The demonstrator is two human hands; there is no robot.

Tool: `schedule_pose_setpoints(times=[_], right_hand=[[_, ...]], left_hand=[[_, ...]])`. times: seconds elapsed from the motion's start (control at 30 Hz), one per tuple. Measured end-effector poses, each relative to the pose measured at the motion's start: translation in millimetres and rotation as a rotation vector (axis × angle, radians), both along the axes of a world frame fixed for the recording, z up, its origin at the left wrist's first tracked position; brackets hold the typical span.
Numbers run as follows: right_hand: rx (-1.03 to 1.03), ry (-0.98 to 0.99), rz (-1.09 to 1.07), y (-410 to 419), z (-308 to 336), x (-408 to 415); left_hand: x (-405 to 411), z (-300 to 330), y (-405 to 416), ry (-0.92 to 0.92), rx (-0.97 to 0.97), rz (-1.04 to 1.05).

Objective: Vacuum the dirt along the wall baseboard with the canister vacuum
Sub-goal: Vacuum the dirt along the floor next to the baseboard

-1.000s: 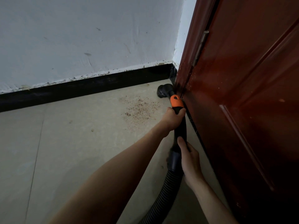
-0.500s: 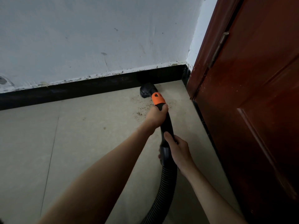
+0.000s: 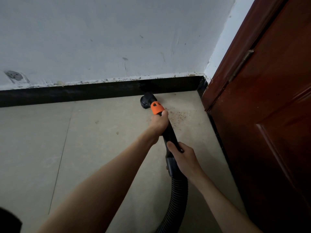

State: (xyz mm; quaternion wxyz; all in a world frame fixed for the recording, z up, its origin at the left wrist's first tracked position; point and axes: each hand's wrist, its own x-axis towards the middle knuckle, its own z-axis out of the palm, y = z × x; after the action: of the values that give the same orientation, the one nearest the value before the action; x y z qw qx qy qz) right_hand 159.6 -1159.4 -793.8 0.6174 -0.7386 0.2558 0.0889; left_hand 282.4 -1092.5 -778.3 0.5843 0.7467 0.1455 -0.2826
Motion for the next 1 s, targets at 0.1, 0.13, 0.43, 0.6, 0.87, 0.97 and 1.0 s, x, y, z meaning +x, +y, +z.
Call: schedule_pose_setpoints(times=[0.1,0.13,0.43,0.6,0.87,0.97,1.0], right_hand=[[-0.151,-0.022,0.032,-0.7,-2.3,-6.3],[-0.204,-0.030,0.034,-0.6,-2.0,-7.5],[-0.567,0.006,0.126,1.3,3.0,-24.3],[-0.677,0.033,0.103,-13.1,6.8,-36.5],[-0.696,0.093,-0.043,-35.7,6.7,-49.2],[-0.595,0.095,-0.116,-43.3,2.7,-55.3],[-0.537,0.083,-0.149,-47.1,1.7,-56.8]], left_hand=[[-5.6,-4.3,2.5,0.033,-0.058,0.033],[-6.8,-5.3,2.9,0.038,-0.080,0.037],[-15.1,-12.8,-0.4,0.009,-0.064,0.019],[-22.1,-11.7,-20.2,0.075,-0.096,-0.129],[-32.1,-5.0,-61.8,0.086,-0.135,-0.247],[-38.1,-5.3,-74.1,0.073,-0.116,-0.306],[-40.0,-5.1,-77.0,0.073,-0.124,-0.333]])
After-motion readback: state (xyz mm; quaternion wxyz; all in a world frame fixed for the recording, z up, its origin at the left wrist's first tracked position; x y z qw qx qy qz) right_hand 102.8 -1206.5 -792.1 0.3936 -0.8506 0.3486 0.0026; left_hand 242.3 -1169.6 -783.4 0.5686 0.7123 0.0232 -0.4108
